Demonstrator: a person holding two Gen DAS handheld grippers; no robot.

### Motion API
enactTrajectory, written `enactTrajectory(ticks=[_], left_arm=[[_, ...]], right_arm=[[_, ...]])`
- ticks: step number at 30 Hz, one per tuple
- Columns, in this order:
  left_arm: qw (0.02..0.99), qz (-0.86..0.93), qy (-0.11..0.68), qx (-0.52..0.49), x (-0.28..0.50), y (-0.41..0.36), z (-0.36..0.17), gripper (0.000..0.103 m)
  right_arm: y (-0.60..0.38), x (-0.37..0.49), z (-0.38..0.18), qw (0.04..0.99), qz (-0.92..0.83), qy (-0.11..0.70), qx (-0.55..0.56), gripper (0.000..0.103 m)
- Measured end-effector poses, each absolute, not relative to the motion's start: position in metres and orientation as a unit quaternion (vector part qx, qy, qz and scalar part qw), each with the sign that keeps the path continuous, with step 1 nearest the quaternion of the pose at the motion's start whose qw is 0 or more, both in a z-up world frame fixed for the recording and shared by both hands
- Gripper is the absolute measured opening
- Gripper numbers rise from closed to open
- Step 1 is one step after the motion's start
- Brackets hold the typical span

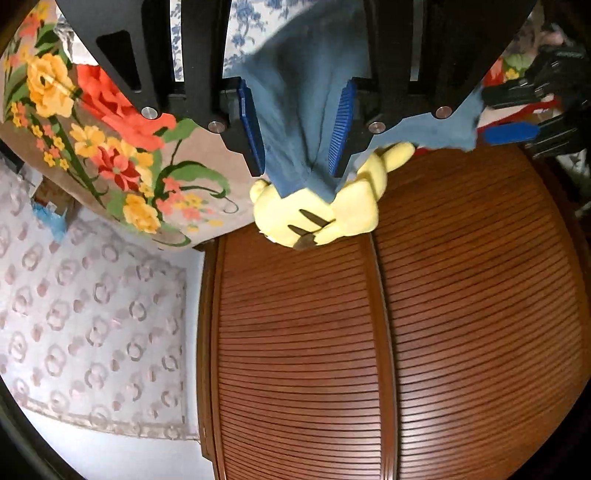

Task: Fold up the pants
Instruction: 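Lower the teal shorts onto the jeans stack and open both grippers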

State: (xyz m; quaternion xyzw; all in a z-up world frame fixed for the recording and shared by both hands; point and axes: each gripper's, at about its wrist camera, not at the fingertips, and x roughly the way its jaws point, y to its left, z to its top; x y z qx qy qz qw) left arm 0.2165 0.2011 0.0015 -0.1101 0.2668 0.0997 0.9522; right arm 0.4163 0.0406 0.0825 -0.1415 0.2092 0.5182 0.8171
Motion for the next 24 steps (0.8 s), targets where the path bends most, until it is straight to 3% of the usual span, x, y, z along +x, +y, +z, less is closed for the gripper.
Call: enactTrajectory(ticks=[3, 4, 13, 24], left_arm=[[0.946, 0.100, 0.292, -0.100, 0.222, 0.198, -0.010, 0.044], [0.943, 0.104, 0.300, -0.097, 0.223, 0.198, -0.015, 0.044], [0.932, 0.110, 0.330, -0.102, 0.221, 0.205, -0.040, 0.044], [0.929, 0.114, 0.335, -0.111, 0.223, 0.208, -0.042, 0.044]], right_arm=[[0.032, 0.415, 0.066, 0.801, 0.533, 0.233, -0.142, 0.036], [0.033, 0.417, 0.061, 0.797, 0.536, 0.239, -0.145, 0.032], [0.063, 0.459, 0.028, 0.789, 0.522, 0.294, -0.136, 0.031], [0.055, 0.434, 0.025, 0.810, 0.501, 0.272, -0.141, 0.031]])
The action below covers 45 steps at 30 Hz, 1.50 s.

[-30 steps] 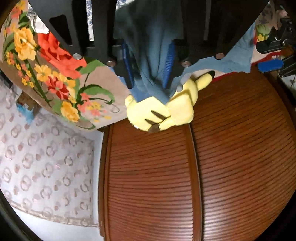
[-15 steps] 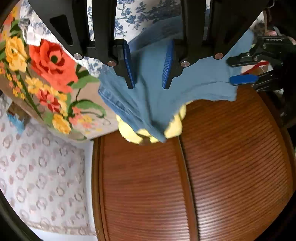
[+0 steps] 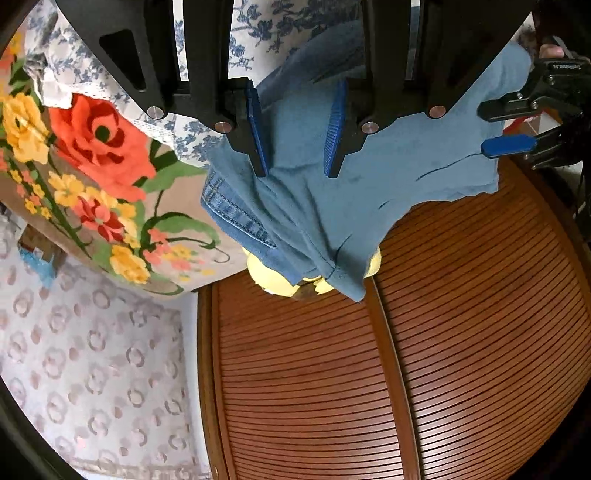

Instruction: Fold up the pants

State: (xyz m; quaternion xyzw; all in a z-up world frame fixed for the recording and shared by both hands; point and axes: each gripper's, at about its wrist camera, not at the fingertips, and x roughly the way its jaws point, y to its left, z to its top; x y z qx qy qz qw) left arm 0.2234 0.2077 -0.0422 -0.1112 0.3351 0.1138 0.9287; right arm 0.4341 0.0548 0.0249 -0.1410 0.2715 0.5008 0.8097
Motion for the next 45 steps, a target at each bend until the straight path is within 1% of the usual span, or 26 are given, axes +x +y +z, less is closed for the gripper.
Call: enactTrajectory(ticks=[12, 14, 18, 19, 20, 21, 22, 24, 25, 26, 32, 38, 40, 45], left_arm=[[0.932, 0.122, 0.329, -0.097, 0.211, 0.204, -0.027, 0.044], [0.932, 0.129, 0.325, -0.093, 0.207, 0.205, -0.025, 0.048], [0.933, 0.134, 0.321, -0.096, 0.201, 0.210, -0.019, 0.048], [0.933, 0.134, 0.320, -0.097, 0.200, 0.211, -0.018, 0.049], [0.933, 0.135, 0.318, -0.097, 0.198, 0.212, -0.017, 0.065], [0.935, 0.136, 0.313, -0.097, 0.195, 0.212, -0.016, 0.074], [0.936, 0.137, 0.308, -0.097, 0.194, 0.213, -0.015, 0.080], [0.937, 0.136, 0.306, -0.095, 0.191, 0.213, -0.013, 0.082], [0.937, 0.135, 0.307, -0.096, 0.190, 0.214, -0.012, 0.088], [0.938, 0.139, 0.304, -0.097, 0.188, 0.214, -0.011, 0.091], [0.940, 0.172, 0.287, -0.067, 0.182, 0.210, -0.006, 0.092], [0.941, 0.165, 0.285, -0.081, 0.179, 0.214, -0.005, 0.092], [0.940, 0.159, 0.288, -0.087, 0.179, 0.215, -0.006, 0.092], [0.942, 0.156, 0.286, -0.087, 0.177, 0.212, -0.004, 0.092]], right_arm=[[0.036, 0.382, 0.032, 0.809, 0.510, 0.257, -0.136, 0.031], [0.034, 0.379, 0.031, 0.809, 0.510, 0.256, -0.137, 0.031], [0.031, 0.376, 0.033, 0.808, 0.511, 0.260, -0.135, 0.031], [0.031, 0.375, 0.033, 0.808, 0.511, 0.260, -0.135, 0.031], [0.031, 0.374, 0.033, 0.808, 0.511, 0.260, -0.136, 0.031], [0.031, 0.373, 0.033, 0.808, 0.511, 0.260, -0.136, 0.031], [0.031, 0.373, 0.034, 0.808, 0.511, 0.261, -0.134, 0.031], [0.031, 0.371, 0.034, 0.807, 0.512, 0.262, -0.134, 0.031], [0.030, 0.370, 0.034, 0.807, 0.512, 0.262, -0.134, 0.032], [0.030, 0.369, 0.034, 0.807, 0.512, 0.263, -0.133, 0.032], [0.029, 0.364, 0.032, 0.804, 0.515, 0.264, -0.133, 0.032], [0.030, 0.359, 0.032, 0.803, 0.516, 0.263, -0.137, 0.032], [0.030, 0.359, 0.031, 0.804, 0.514, 0.265, -0.137, 0.037], [0.027, 0.354, 0.032, 0.810, 0.504, 0.265, -0.139, 0.044]])
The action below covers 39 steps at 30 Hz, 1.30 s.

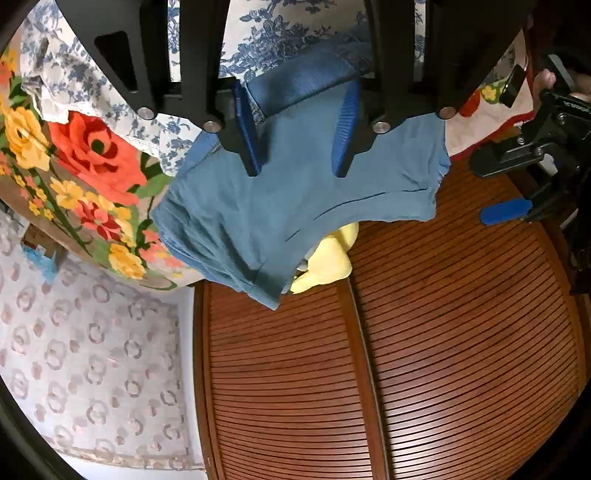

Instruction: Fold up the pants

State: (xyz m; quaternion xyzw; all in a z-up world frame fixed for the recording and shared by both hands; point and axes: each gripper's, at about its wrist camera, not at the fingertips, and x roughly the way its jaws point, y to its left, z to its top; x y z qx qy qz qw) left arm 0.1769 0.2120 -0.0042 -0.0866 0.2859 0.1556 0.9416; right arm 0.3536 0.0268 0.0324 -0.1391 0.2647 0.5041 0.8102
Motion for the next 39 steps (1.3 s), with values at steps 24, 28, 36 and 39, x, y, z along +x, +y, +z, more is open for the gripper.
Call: enactTrajectory(ticks=[24, 28, 36, 39], left_arm=[[0.951, 0.124, 0.277, -0.059, 0.150, 0.169, 0.013, 0.103], [0.953, 0.124, 0.272, -0.055, 0.138, 0.163, 0.018, 0.103], [0.950, 0.110, 0.287, -0.058, 0.129, 0.155, 0.012, 0.103], [0.951, 0.109, 0.285, -0.051, 0.124, 0.147, 0.008, 0.103]], right_arm=[[-0.032, 0.289, 0.050, 0.844, 0.465, 0.239, -0.121, 0.055], [-0.042, 0.275, 0.052, 0.849, 0.458, 0.235, -0.118, 0.056], [-0.067, 0.243, 0.052, 0.860, 0.444, 0.230, -0.107, 0.061], [-0.076, 0.232, 0.051, 0.865, 0.435, 0.230, -0.099, 0.066]])
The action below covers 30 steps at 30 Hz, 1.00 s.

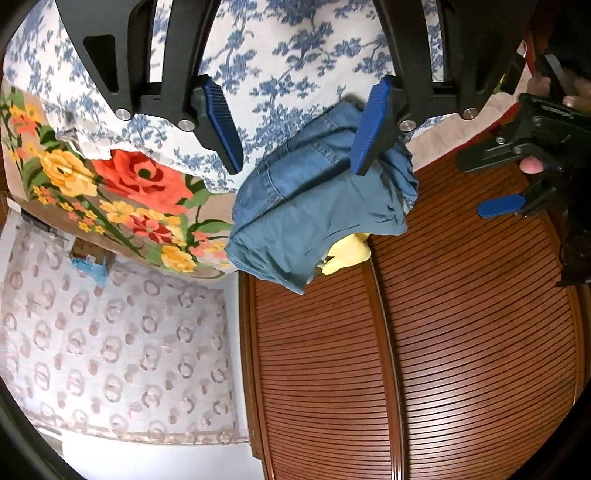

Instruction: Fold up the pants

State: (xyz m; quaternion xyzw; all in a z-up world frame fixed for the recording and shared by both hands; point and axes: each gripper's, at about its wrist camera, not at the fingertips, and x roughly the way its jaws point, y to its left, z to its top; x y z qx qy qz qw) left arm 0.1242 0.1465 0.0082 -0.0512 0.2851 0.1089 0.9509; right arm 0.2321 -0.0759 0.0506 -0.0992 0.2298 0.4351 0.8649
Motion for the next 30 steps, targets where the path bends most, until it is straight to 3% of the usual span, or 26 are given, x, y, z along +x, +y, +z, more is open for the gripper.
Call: enactTrajectory(ticks=[6, 12, 30], left_arm=[[0.953, 0.079, 0.288, -0.056, 0.119, 0.133, 0.004, 0.103], [0.956, 0.053, 0.284, -0.047, 0.115, 0.108, 0.003, 0.103], [0.959, -0.020, 0.281, -0.015, 0.091, 0.029, 0.001, 0.103]], right_arm=[[-0.099, 0.212, 0.047, 0.880, 0.403, 0.240, -0.082, 0.088], [-0.127, 0.187, 0.049, 0.899, 0.362, 0.236, -0.072, 0.097], [-0.217, 0.087, 0.043, 0.952, 0.230, 0.196, -0.044, 0.099]])
